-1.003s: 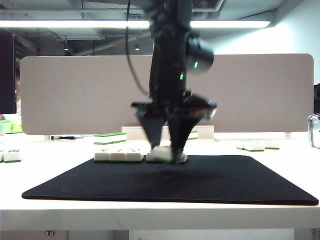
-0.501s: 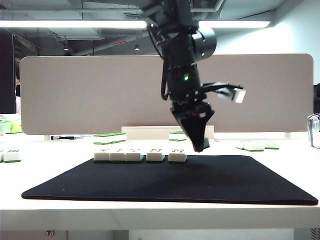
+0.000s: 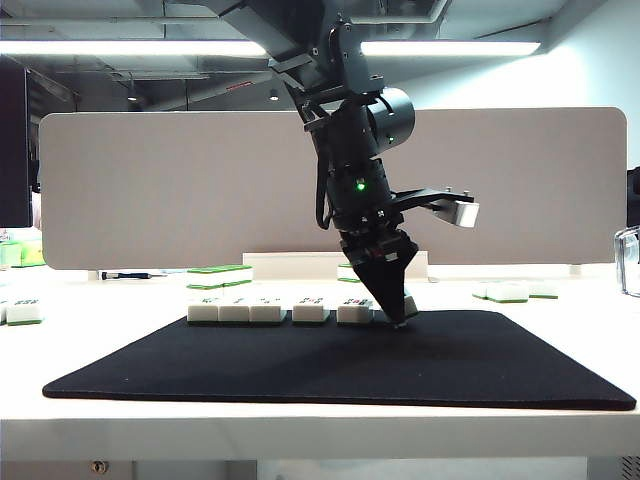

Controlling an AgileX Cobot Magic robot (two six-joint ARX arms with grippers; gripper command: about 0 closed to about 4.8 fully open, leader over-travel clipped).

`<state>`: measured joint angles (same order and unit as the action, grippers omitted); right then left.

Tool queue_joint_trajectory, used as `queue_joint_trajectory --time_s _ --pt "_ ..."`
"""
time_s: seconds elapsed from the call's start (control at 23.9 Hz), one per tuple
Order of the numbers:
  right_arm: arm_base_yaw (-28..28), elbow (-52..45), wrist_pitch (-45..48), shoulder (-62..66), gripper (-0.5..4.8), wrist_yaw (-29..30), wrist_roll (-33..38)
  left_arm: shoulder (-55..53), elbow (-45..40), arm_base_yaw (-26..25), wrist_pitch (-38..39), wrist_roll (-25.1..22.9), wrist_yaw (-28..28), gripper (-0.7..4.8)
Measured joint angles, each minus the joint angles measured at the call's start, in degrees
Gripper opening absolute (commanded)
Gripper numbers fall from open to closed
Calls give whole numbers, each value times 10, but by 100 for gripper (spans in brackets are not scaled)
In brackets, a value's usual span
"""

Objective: Align six mahjong tiles in a row on the table.

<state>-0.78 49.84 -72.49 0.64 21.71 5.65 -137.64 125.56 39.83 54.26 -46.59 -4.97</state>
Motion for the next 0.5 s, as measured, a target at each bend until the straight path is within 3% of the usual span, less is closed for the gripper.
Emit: queue_joint_trajectory --time_s 0.13,0.17,0.25,0.5 --pt "0 0 0 0 -1 1 0 0 0 0 -5 0 0 185" --pt "0 0 0 0 -1 1 0 0 1 0 -5 0 0 207" --pt "0 0 0 0 -1 1 0 -1 1 0 -5 1 0 312" --pt "0 0 0 0 -1 1 0 -1 1 0 -18 1 12 318"
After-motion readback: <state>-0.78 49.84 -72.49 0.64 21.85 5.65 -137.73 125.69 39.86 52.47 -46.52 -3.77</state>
